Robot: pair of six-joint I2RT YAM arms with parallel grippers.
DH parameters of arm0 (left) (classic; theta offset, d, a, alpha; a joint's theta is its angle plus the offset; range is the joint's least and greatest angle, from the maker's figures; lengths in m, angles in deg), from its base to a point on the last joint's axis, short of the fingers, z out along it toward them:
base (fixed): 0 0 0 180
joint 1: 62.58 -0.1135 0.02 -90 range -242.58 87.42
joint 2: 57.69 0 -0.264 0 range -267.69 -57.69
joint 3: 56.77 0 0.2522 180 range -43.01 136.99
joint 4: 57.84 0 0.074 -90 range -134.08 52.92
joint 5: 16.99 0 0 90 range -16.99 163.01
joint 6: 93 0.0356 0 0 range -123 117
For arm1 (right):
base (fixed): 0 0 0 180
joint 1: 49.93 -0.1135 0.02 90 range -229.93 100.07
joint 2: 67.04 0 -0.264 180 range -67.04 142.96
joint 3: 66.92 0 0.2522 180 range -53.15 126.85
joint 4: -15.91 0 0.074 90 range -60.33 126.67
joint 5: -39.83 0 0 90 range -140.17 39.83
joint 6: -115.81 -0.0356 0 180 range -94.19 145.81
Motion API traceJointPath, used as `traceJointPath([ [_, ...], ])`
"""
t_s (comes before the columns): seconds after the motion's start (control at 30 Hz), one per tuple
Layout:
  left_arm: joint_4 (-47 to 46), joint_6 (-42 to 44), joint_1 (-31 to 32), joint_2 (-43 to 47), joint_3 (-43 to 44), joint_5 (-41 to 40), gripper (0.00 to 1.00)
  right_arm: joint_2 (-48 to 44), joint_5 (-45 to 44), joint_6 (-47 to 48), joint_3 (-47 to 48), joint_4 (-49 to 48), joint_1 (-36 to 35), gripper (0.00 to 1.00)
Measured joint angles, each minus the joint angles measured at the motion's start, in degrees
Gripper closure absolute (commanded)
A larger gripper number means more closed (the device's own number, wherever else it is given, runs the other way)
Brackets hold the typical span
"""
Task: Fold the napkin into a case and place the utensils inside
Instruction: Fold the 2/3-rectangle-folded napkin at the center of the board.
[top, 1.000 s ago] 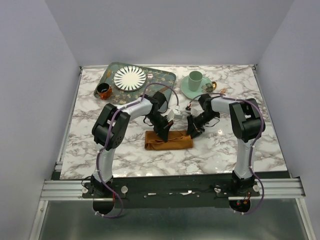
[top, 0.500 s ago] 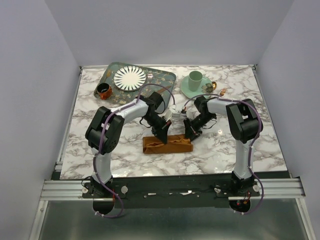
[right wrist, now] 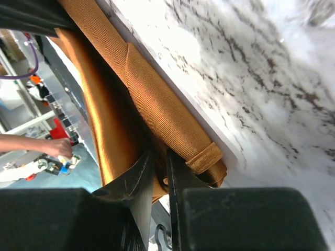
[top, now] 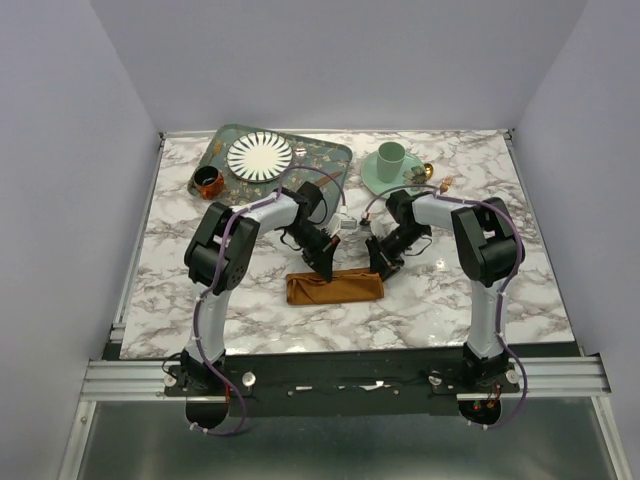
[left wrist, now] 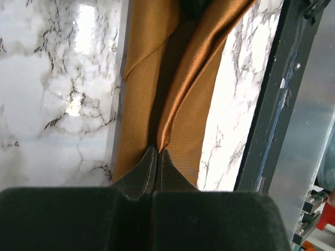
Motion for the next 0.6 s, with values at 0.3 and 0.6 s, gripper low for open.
traceJointPath([
  [0.3, 0.1, 0.6, -0.4, -2.3, 0.6, -0.2, 0.99, 0.0, -2.5, 0.8, 3.1, 1.6, -0.1, 0.68],
  [0.6, 1.1, 0.8, -0.5, -3.3, 1.7, -0.2, 0.99, -2.5, -5.2, 1.7, 7.9, 6.3, 2.2, 0.62],
])
